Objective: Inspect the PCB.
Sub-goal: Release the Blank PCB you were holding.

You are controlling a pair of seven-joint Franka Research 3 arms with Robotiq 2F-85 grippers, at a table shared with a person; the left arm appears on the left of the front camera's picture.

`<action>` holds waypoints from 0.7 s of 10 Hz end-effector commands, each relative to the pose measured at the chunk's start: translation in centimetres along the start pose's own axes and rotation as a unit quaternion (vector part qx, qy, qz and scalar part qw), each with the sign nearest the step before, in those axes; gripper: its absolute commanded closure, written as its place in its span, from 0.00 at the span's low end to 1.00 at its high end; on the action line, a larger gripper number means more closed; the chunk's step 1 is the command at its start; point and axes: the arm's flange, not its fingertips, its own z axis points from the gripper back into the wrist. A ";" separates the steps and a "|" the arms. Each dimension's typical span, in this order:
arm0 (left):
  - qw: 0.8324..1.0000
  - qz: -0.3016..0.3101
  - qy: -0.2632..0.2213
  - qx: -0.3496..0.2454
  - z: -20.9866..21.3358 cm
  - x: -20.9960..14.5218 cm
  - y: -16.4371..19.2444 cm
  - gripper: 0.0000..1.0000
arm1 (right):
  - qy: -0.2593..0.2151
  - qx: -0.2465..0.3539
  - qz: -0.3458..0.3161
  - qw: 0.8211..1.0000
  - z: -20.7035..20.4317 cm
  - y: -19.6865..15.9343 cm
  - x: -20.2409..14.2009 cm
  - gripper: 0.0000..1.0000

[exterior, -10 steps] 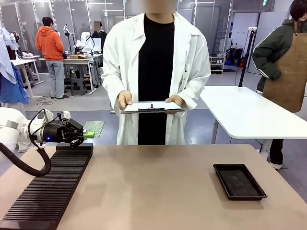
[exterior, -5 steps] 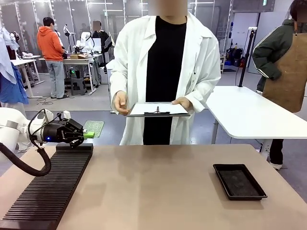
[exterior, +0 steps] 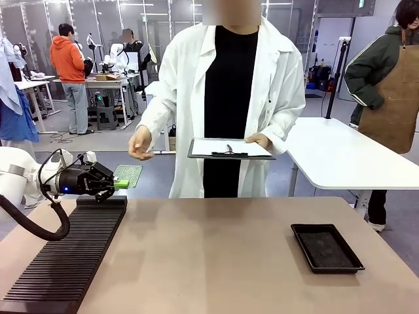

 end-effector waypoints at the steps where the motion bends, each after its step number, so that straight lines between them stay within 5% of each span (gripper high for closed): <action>1: 1.000 -0.001 0.000 0.001 0.0 0.1 -0.1 0.97 | -0.006 0.005 0.010 1.000 0.1 0.0 0.2 0.00; 7: 1.000 -0.001 0.000 0.001 0.0 0.1 -0.1 0.97 | -0.006 0.005 0.010 1.000 0.1 0.0 0.2 0.00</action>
